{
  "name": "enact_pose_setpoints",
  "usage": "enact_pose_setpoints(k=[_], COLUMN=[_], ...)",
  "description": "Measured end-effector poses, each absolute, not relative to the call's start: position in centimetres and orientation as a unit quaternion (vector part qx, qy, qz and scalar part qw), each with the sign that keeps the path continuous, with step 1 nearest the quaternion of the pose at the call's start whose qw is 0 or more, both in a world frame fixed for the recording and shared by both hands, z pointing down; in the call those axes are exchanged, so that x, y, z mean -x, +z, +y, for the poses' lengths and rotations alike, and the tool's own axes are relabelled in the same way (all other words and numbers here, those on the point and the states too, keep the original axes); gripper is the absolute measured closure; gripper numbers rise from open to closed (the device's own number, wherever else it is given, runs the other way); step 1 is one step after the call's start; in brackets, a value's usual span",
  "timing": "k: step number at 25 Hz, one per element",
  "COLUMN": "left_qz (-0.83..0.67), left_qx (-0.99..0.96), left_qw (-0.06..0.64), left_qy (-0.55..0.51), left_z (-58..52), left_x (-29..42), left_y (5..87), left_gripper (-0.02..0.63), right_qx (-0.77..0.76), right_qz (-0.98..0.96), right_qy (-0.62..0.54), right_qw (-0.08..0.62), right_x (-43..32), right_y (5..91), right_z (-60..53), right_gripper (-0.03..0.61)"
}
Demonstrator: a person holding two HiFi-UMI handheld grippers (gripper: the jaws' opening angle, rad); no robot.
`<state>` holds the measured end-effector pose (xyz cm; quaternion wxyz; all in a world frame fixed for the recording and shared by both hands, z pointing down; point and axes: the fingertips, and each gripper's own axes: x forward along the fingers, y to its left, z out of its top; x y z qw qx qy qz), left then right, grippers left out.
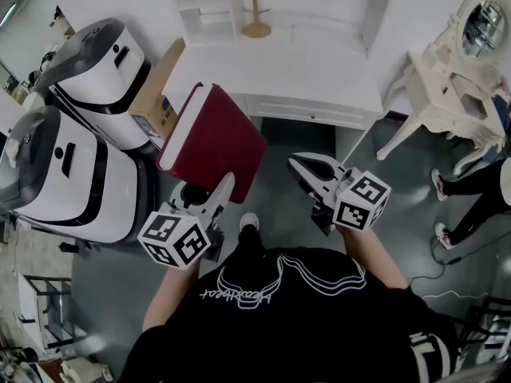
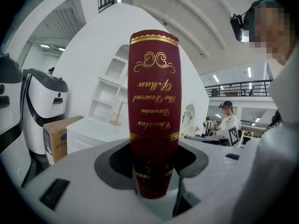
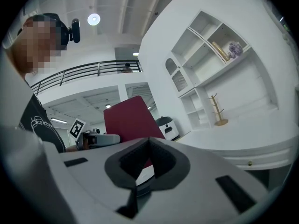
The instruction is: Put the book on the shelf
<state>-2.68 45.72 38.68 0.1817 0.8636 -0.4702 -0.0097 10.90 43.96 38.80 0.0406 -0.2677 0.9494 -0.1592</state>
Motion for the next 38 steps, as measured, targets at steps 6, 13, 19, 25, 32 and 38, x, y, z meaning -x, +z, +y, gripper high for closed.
enact_pose_setpoints(k=[6, 13, 19, 25, 32, 38], left_qz=[-0.469, -0.455, -0.444, -0.436, -0.430, -0.437], left_qx=[-0.863, -0.869, -0.876, -0.880, -0.883, -0.882], left_qw=[0.190, 0.195, 0.188, 0.187, 0.187, 0.176], left_qy=[-0.001, 0.006, 0.001, -0.010, -0.008, -0.010], left_z=[38.4, 28.1, 20.4, 16.1, 14.0, 10.9], left_x=[5.6, 9.2, 12.6, 14.8, 14.7, 14.6], left_y=[39.0, 38.9, 38.1, 38.1, 38.1, 37.6], left_gripper=[0.403, 0.403, 0.403, 0.404, 0.404, 0.403], right_qx=[0.277, 0.293, 0.307, 0.318, 0.318, 0.310], right_qz=[0.945, 0.940, 0.937, 0.935, 0.937, 0.940], right_qy=[-0.170, -0.174, -0.165, -0.155, -0.145, -0.143], right_qw=[0.041, 0.034, 0.033, 0.023, 0.011, 0.016], right_x=[-8.4, -4.7, -1.3, 0.8, 1.3, 1.3], right_y=[38.8, 38.4, 37.4, 37.2, 36.7, 36.8], right_z=[36.6, 26.8, 19.2, 15.7, 13.8, 10.7], right_gripper=[0.572, 0.572, 0.572, 0.572, 0.572, 0.572])
